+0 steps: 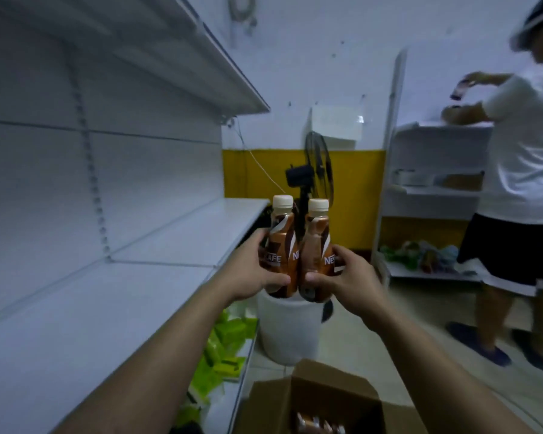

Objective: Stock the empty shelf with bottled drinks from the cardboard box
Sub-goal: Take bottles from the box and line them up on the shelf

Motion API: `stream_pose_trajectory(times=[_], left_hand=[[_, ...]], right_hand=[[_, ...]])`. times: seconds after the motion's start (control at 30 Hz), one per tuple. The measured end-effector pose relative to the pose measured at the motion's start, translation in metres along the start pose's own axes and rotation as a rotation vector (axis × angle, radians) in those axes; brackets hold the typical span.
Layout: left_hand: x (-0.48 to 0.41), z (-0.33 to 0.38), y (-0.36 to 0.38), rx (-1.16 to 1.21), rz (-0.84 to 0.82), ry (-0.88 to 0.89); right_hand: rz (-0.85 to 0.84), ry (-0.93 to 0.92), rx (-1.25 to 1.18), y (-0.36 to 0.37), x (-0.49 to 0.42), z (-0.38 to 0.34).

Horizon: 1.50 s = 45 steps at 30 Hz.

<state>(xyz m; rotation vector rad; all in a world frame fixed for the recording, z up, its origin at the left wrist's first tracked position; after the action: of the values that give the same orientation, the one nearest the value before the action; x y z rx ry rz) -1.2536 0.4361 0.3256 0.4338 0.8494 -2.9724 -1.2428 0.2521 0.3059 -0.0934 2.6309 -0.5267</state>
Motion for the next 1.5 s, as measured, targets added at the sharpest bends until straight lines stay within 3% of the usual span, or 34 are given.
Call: stream_pose_trajectory(times=[0.23, 0.53, 0.7, 0.9, 1.23, 1.5], left_hand=[[0.036, 0.005, -0.103, -0.247, 0.182, -0.072], [0.145, -0.078, -0.202, -0.402, 0.455, -0.466], [0.192, -0.102, -0.233, -0.44, 0.598, -0.647], [0.203, -0.077, -0.272, -0.387, 0.817, -0.557], [0.189, -0.059, -0.33, -1.048, 0.599, -0.629], [0.206, -0.057, -0.36, -1.428, 0.729, -0.794]], right_hand=[[-0.088, -0.147, -0.047, 0.077, -0.04, -0.063], [-0.514, -0.219, -0.15, 0.262, -0.024, -0.105], [-0.702, -0.249, -0.221, 0.322, -0.002, -0.123], [-0.782, -0.297, -0.197, 0.35, 0.003, -0.139], [-0.817, -0.307, -0.135, 0.395, 0.009, -0.163], [-0.868, -0.269, -0.157, 0.451, 0.016, -0.199]])
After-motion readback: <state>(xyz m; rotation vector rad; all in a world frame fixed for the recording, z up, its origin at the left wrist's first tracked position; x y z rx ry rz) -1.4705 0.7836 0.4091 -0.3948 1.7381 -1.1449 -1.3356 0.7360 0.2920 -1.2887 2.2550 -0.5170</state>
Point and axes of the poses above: each hand's wrist, its own x-axis away from the middle knuckle, its own y-axis out of the palm, z = x × y, the point moved 7 cm from there along -x, towards the middle knuckle, and after that the axes turned 4 degrees about -y, right-handed, at the moved point
